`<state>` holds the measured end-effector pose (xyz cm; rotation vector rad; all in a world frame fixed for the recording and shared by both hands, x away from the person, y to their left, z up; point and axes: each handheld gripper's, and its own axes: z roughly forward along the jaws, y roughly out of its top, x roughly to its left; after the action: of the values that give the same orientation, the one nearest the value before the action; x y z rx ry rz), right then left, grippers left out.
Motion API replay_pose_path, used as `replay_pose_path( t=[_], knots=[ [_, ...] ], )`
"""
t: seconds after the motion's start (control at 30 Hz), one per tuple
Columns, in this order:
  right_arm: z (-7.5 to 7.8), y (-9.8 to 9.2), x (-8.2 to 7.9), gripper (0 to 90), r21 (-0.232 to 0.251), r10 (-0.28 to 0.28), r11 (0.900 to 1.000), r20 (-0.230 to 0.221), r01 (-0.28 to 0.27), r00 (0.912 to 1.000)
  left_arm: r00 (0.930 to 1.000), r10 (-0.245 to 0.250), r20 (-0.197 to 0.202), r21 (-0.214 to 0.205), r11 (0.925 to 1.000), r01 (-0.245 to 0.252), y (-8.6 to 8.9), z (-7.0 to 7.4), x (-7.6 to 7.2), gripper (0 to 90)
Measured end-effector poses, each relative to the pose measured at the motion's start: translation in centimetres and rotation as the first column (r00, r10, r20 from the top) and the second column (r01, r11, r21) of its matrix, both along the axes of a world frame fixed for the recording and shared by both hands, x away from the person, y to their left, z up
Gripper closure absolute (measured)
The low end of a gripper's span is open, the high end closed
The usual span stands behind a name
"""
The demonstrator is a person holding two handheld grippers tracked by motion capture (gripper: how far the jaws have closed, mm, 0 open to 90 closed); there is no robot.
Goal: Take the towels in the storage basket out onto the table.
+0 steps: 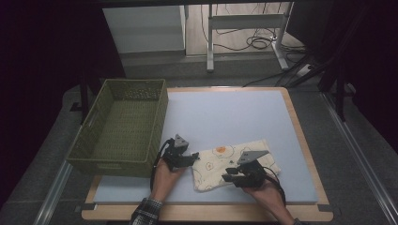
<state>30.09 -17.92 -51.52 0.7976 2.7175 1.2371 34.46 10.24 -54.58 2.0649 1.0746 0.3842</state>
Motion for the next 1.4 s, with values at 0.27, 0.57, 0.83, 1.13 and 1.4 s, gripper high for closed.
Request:
replay_pose_path(
  t=[0.27, 0.57, 0.83, 1.13, 1.4],
  knots=[
    [-0.5, 3.1, -0.8, 68.9, -0.001, 0.079, 0.9969, -0.015, -0.079, 0.9968, 0.9999, 0.012, -0.003, -0.008, 0.9999, -0.012, 0.1, 0.0, 0.0, 44.5],
    [-1.0, 7.1, -1.8, 67.3, -0.011, 0.163, 0.9865, -0.032, -0.163, 0.9861, 0.9998, 0.017, -0.003, -0.009, 0.9998, -0.017, 0.2, 0.0, 0.0, 46.2],
    [-1.5, 9.5, -2.4, 60.3, -0.052, 0.176, 0.9831, -0.004, -0.175, 0.9845, 0.9999, 0.011, -0.001, -0.010, 0.9999, -0.011, 0.1, 0.0, 0.0, 43.5],
    [-1.7, 10.1, -3.9, 85.1, -0.159, 0.137, 0.9810, 0.171, -0.110, 0.9757, 0.9997, -0.026, 0.005, -0.010, 0.9996, 0.026, 0.0, 0.1, -0.2, 68.6],
    [-1.5, 10.4, -3.1, 86.3, -0.105, 0.144, 0.9853, 0.081, -0.135, 0.9863, 0.9999, -0.015, 0.002, -0.076, 0.9970, 0.015, 0.3, 0.6, -0.4, 86.2]
  ],
)
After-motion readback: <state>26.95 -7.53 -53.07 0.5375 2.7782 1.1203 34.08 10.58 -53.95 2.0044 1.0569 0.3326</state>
